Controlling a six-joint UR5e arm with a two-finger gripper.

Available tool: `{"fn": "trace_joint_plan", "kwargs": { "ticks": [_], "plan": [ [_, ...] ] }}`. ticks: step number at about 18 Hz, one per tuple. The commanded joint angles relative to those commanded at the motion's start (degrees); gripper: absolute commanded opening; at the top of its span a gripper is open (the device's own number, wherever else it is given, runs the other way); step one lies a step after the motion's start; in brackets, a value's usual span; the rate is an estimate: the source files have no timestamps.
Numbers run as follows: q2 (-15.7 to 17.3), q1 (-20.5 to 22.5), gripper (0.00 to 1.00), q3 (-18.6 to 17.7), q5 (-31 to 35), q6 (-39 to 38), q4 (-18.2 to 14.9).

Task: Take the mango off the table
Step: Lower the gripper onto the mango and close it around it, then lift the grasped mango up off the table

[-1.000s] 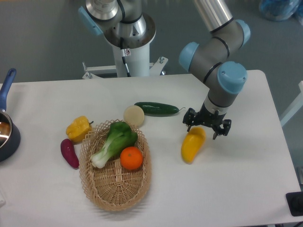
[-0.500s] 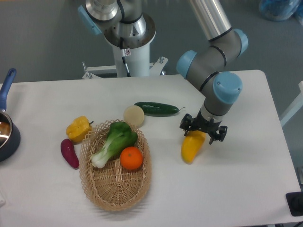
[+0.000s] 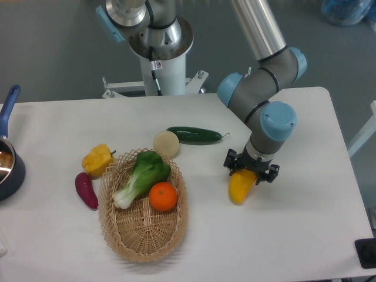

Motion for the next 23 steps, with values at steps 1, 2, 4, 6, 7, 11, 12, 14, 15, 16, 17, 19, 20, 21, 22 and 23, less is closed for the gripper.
{"fn": "trace_joint_plan", "kwargs": {
  "ticks": [1, 2, 4, 6, 7, 11, 12, 14, 15, 16, 17, 19, 20, 21, 22, 23],
  "plan": [
    [0.3, 0.1, 0.40, 0.2, 0.0, 0.1, 0.0],
    [0.6, 0.1, 0.40, 0.5, 0.0, 0.0, -0.1],
    [2.3, 0.3, 0.40, 1.0, 0.0, 0.2, -0.1],
    [3.6, 1.0, 0.40, 1.8, 0.0, 0.6, -0.2],
    [4.5, 2.2, 0.40, 1.8, -0.1, 0.8, 0.1],
    [6.2, 3.7, 0.41, 4.2, 0.1, 4.6, 0.3],
    [6.3, 4.8, 0.41, 4.7, 0.1, 6.1, 0.2],
    [7.0, 6.4, 0.42, 5.5, 0.1, 8.4, 0.3],
    [7.0, 6.4, 0.42, 6.0, 0.2, 9.0, 0.1],
    [7.0, 6.8, 0.43, 6.3, 0.2, 9.1, 0.2],
    [7.2, 7.6, 0.43, 6.6, 0.2, 9.2, 0.0],
    [7.2, 8.1, 0.43, 6.7, 0.4, 12.0, 0.0],
    [7.2, 8.3, 0.44, 6.8, 1.7, 14.0, 0.1],
    [7.2, 8.4, 0.44, 6.8, 3.1, 15.5, 0.2],
    [7.1, 8.6, 0.44, 7.2, 4.0, 17.1, 0.2],
    [6.9, 9.2, 0.45, 8.3, 4.4, 18.5, 0.1]
  ]
}}
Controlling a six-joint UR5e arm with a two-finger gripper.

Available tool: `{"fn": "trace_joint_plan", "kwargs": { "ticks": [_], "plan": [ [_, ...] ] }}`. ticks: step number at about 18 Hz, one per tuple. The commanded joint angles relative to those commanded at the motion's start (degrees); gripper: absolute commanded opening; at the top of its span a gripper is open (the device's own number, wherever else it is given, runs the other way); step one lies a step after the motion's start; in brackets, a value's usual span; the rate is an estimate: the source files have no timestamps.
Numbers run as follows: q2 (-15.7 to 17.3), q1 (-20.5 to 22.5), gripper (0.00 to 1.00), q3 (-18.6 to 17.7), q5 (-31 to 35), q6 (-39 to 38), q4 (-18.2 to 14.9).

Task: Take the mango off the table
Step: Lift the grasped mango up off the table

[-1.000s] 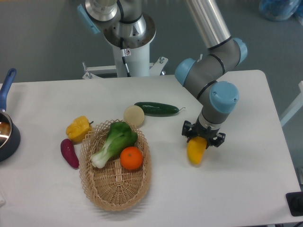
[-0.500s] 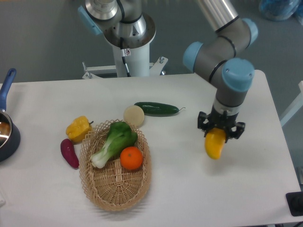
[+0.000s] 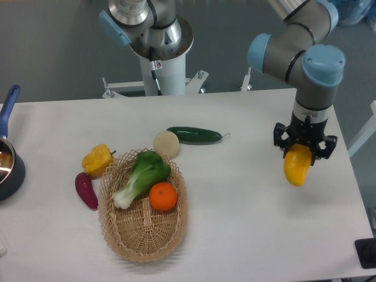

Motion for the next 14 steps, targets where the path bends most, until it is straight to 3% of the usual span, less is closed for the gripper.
{"fn": "trace_joint_plan", "kwargs": {
  "ticks": [3, 8, 14],
  "plan": [
    [-0.3, 1.7, 0.45, 1.9, 0.1, 2.7, -0.9],
    [0.2, 4.6, 0.45, 1.2, 0.1, 9.2, -0.9],
    [0.3, 4.9, 0.45, 0.2, 0.5, 10.1, -0.9]
  ]
}}
